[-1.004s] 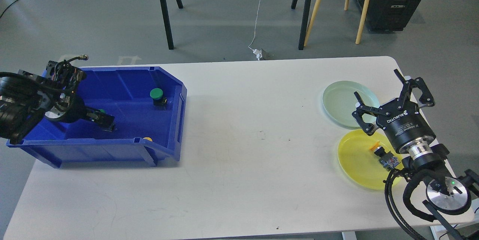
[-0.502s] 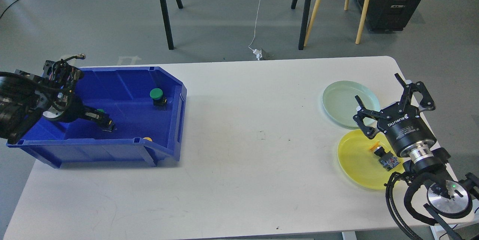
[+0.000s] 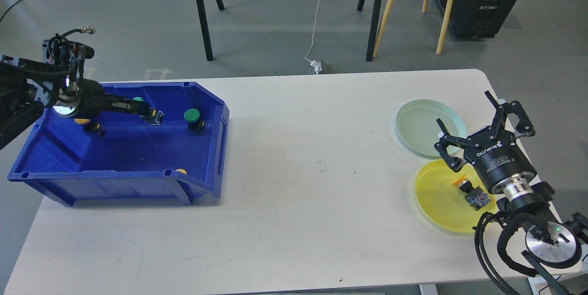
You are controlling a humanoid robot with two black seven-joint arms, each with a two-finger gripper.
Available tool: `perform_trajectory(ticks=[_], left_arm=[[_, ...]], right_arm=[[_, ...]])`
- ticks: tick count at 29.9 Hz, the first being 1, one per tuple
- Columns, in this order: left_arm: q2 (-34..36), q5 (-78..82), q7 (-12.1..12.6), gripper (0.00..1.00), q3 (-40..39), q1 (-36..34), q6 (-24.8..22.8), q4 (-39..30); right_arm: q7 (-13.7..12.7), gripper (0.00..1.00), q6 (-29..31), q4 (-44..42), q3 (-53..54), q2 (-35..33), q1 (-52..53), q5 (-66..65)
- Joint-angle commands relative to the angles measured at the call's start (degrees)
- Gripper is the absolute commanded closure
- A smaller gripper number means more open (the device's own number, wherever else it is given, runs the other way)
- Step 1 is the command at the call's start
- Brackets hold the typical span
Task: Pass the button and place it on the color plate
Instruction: 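Lift the second button and extend the left arm toward the center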
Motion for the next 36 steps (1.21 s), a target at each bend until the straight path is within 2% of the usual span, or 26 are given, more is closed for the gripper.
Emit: perform_trajectory(ticks=[1, 4, 7, 13, 17, 21, 25, 36], left_arm=[[3.48, -9.15, -0.04, 0.99, -8.23, -0.63, 0.00, -12.00], [1.56, -16.27, -0.04, 0.99, -15.09, 0.07, 0.00, -15.53], [-5.63, -23.12, -0.04, 0.99, -17.04, 0.34, 0.00, -14.75], [-20.22, -26.22, -0.04, 0.98, -17.22, 1.03, 0.00, -5.01], [-25.86, -26.13, -0.04, 0.98, -17.31, 2.97, 0.00, 0.37], [-26.57, -26.13, -0.04, 0.98, -17.22, 3.76, 0.00, 0.46], [-26.84, -26.04, -0.04, 0.98, -17.04, 3.85, 0.00, 0.55], [-28.86, -25.69, -0.04, 0.98, -16.43, 4.20, 0.00, 2.30]], right_arm=[[-0.51, 0.00, 0.52, -0.07, -1.73, -2.40, 1.29, -4.96], [-2.96, 0.00, 6.65, -0.15, -7.43, -7.40, 5.24, -6.02], [-4.55, 0.00, 13.07, -1.29, -16.21, -10.75, 12.95, -6.20], [-4.64, 0.00, 21.66, -7.35, -26.95, -11.20, 27.73, -2.44], [-5.60, 0.00, 21.66, -14.63, -31.70, -7.26, 33.98, 8.36], [-9.20, 0.00, 21.66, -22.46, -34.43, -2.86, 36.71, 16.99], [-11.05, 0.00, 21.66, -25.55, -34.96, 0.40, 38.12, 18.67], [-11.50, 0.00, 21.66, -25.73, -38.21, 2.95, 41.72, 18.67]])
